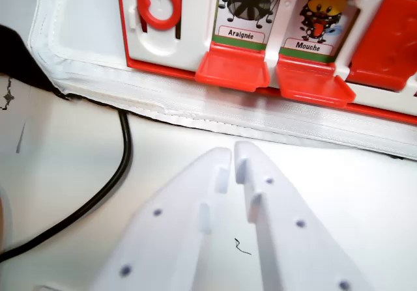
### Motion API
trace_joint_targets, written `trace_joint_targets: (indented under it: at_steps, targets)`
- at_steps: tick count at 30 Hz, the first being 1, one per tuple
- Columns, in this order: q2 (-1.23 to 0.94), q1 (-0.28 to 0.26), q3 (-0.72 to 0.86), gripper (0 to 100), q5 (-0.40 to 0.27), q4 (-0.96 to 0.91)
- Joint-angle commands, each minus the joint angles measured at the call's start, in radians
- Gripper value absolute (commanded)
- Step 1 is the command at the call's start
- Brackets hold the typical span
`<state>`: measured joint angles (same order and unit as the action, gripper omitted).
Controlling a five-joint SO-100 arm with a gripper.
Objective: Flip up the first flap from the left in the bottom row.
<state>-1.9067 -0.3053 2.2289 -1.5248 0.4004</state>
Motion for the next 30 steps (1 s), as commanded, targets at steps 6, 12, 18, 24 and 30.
trace_joint_targets:
  at_steps: [6,12,18,24,30]
  targets:
    - [0.133,0.017,-0.064,0,0.026,-0.107]
    - [0.229,0.026,-0.150,0,0.040,-0.117]
    - [0.296,0.032,-0.235,0,0.041,-0.129]
    - [0.345,0.034,-0.318,0,0.043,-0.135]
    - [0.380,0.034,-0.377,0,0.044,-0.143]
